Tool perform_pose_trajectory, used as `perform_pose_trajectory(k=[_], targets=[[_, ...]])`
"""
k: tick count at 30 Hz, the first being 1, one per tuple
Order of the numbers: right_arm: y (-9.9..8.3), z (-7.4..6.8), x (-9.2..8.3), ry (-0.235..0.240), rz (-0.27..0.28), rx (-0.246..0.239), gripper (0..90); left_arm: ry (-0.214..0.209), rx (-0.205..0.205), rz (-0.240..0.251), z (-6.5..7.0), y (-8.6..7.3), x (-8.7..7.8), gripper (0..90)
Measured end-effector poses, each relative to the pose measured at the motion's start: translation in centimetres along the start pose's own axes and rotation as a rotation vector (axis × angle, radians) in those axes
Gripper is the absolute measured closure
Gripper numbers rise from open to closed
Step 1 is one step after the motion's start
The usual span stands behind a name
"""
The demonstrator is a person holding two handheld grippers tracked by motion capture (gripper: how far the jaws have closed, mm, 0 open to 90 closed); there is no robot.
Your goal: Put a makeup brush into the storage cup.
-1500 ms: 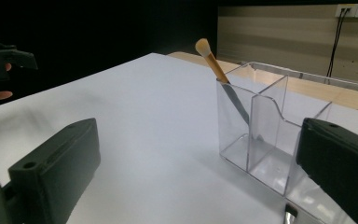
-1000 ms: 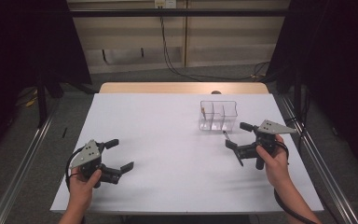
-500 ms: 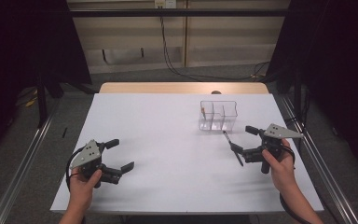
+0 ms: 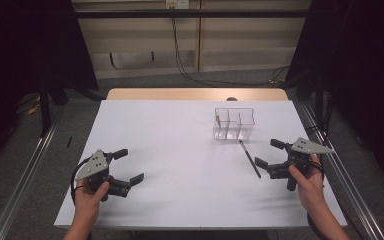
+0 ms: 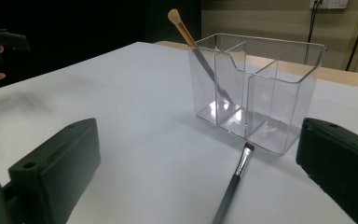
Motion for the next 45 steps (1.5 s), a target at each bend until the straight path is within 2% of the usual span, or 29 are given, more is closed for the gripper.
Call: perform_pose_trajectory(k=[45], targets=[[-3.0,0.4,-3.3,-0.052,-0.015,0.0,0.0,0.0,-0.008,0.007,-0.1,0.0,-0.1,0.0]])
Point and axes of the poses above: each handheld gripper's, and its own axes: x roughly forward along the jaws, y roughly out of its top, z roughly to its right, the point moved 3 cm from there along x, roughly forward along the jaws, and after that the axes turned 12 degrees about -z, right-handed, at the moved point
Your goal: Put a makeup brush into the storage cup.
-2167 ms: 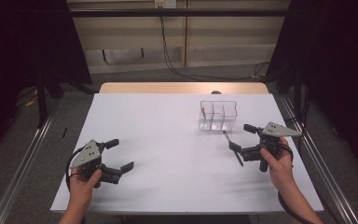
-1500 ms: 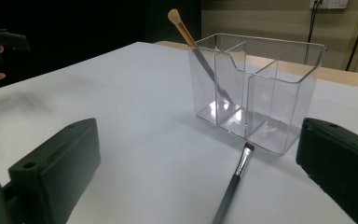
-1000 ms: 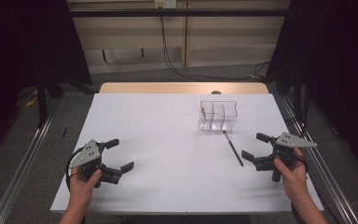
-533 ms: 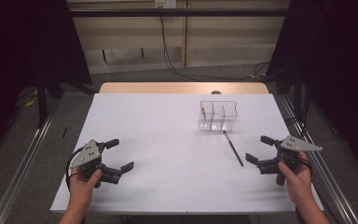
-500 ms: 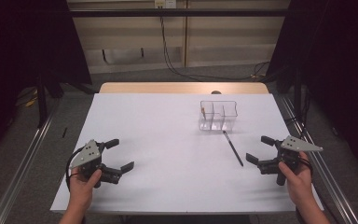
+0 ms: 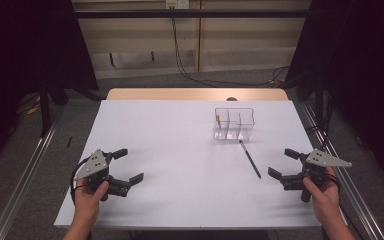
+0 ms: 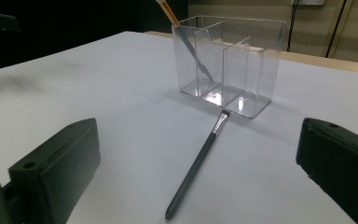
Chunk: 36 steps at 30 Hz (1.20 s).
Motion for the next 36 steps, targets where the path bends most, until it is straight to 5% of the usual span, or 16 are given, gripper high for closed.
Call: perform_pose_trajectory(k=[19,36], targets=[[-1.3,-0.1,-0.5,-0.014,-0.02,-0.016,0.0,-0.005,0.008,0.002,0.0,0.3,0.4,0.0],[-0.4,0.1,0.3,-0.018,-0.002,-0.016,0.0,-0.018,-0.006,0.002,0.2,-0.3,-0.1,0.0]])
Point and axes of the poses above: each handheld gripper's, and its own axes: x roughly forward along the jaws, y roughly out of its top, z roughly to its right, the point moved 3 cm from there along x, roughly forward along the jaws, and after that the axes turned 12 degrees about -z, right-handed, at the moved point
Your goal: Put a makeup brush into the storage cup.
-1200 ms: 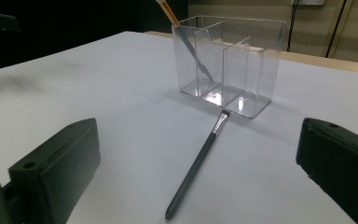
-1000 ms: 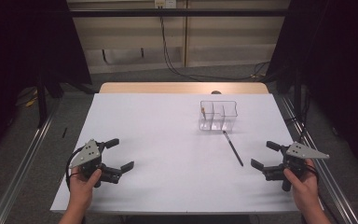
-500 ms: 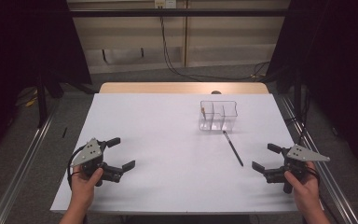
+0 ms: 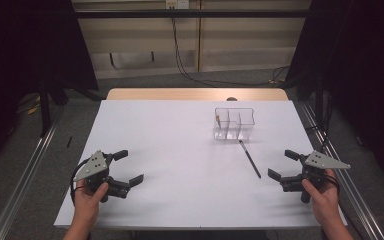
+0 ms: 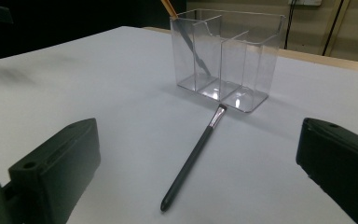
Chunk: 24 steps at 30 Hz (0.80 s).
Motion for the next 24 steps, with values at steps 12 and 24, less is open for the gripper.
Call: perform_pose_trajectory(k=[12,24], targets=[[1.2,0.1,0.8,0.002,0.01,-0.007,0.0,0.002,0.003,-0.005,-0.1,-0.1,0.0,0.0],[2.2,0.8,1.4,-0.005,0.028,0.003,0.0,0.01,-0.006,-0.004,-0.2,-0.4,-0.3,0.0]])
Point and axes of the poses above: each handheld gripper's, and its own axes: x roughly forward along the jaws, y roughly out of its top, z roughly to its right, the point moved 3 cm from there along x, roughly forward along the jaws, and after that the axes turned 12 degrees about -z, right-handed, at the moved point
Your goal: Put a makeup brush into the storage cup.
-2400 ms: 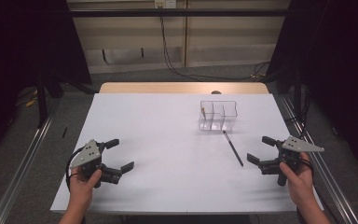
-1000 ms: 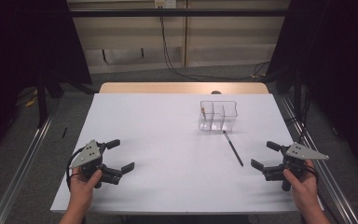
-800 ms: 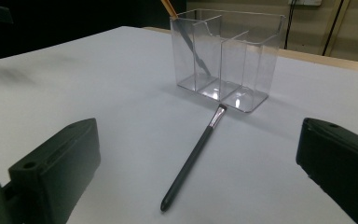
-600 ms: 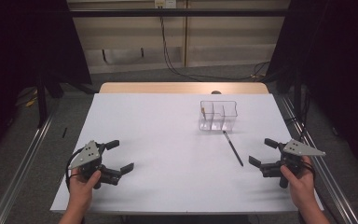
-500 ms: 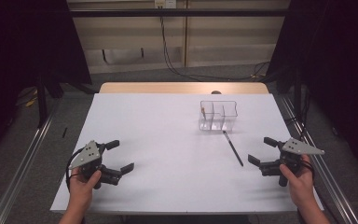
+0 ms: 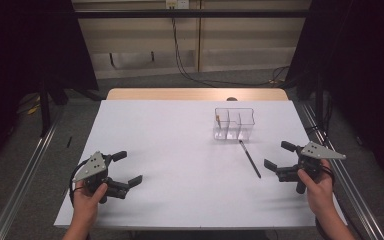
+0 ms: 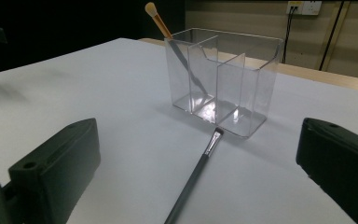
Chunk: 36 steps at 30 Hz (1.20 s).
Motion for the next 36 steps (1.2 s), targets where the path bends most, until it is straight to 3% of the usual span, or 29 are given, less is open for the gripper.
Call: perform_pose_trajectory(k=[22,30,36], targets=[[1.4,0.6,2.6,-0.002,0.006,0.021,0.0,-0.004,0.015,-0.005,0.2,0.4,0.3,0.0],[1.9,0.5,4.1,0.01,-0.018,0.014,0.0,0.006,0.0,0.007,0.1,0.4,0.0,0.0],[2.5,0.4,5.0,0.022,-0.035,0.002,0.0,0.008,0.013,-0.002,0.1,0.4,0.0,0.0]])
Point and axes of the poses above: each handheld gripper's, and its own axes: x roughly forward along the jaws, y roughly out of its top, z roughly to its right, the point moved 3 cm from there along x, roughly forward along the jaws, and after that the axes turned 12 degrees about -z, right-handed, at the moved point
